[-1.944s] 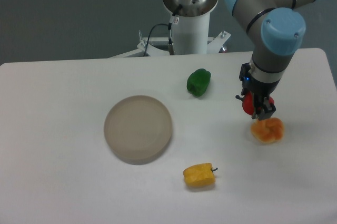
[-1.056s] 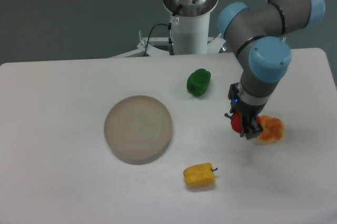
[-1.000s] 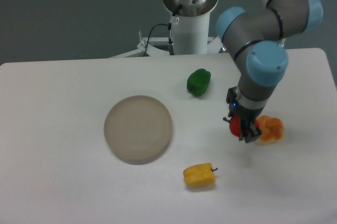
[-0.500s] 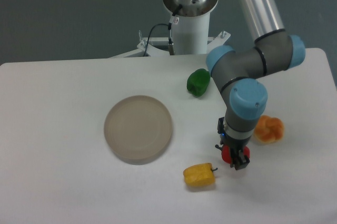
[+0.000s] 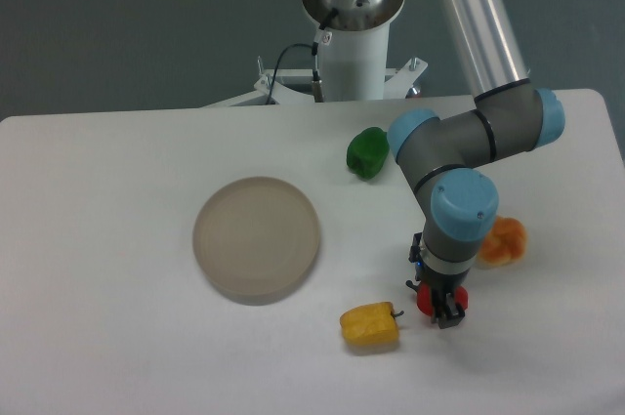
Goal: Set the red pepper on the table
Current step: 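Lower the red pepper onto the table beside the yellow pepper, then open the gripper and lift it up away from the red pepper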
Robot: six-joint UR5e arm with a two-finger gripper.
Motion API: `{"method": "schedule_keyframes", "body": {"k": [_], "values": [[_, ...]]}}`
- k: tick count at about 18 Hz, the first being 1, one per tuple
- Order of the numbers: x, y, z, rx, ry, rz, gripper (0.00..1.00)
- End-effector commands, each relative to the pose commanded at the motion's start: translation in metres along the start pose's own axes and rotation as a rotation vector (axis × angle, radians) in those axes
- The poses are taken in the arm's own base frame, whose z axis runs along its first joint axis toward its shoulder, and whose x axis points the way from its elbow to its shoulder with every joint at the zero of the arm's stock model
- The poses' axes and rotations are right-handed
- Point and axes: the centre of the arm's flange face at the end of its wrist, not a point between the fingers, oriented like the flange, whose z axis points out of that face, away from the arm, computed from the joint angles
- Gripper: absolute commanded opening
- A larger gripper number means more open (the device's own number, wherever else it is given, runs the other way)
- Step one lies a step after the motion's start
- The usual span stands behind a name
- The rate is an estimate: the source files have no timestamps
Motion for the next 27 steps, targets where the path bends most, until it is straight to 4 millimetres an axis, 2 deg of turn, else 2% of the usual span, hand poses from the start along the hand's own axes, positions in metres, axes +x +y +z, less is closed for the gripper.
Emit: {"method": "schedule_keyframes", "body": {"k": [1, 3, 7, 9, 14, 16, 18, 20, 21, 25, 27], "values": [[0.000, 0.000, -0.003, -0.002, -0.003, -0.011, 1.00], [0.000, 0.001, -0.010, -0.004, -0.011, -0.015, 1.00], [0.003, 0.009, -0.041, -0.009, -0.040, -0.027, 1.00], [0.010, 0.009, -0.058, -0.009, -0.033, -0.032, 1.00], [0.035, -0.001, -0.120, -0.003, 0.001, -0.023, 1.00], [0.047, -0.009, -0.138, 0.001, 0.032, -0.013, 1.00], [0.053, -0.010, -0.142, 0.000, 0.072, -0.018, 1.00], [0.055, -0.003, -0.154, 0.001, 0.074, -0.018, 1.00], [0.053, 0.007, -0.162, -0.001, 0.068, -0.031, 1.00], [0.064, 0.040, -0.171, -0.053, 0.137, -0.051, 1.00], [0.066, 0.051, -0.173, -0.049, 0.150, 0.011, 1.00]]}}
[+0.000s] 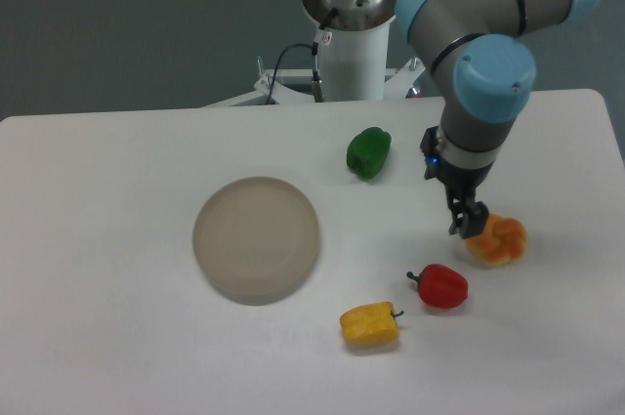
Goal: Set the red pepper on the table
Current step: 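Open the gripper and lift it up away from the red pepper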
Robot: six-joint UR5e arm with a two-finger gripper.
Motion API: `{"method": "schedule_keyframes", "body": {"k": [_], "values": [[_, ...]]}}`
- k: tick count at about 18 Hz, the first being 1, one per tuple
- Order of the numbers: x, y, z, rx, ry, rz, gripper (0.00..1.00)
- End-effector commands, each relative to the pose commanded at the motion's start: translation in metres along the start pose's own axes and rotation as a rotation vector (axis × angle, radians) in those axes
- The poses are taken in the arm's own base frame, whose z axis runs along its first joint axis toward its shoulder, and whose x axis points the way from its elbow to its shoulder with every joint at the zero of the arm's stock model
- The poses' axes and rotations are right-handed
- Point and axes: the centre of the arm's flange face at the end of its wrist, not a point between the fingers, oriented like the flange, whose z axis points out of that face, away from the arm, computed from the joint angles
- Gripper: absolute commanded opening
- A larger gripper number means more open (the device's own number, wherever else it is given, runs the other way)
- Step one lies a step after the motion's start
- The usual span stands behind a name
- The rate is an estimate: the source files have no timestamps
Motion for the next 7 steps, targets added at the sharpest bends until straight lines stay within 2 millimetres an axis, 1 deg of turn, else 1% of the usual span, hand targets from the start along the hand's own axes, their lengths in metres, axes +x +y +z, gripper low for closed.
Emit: {"method": "schedule_keyframes", "body": {"k": [1, 7], "values": [[0.0015, 0.0018, -0.0032, 0.000, -0.001, 0.020, 1.00], [0.0014, 0.0005, 0.0022, 0.013, 0.001, 0.025, 1.00]]}}
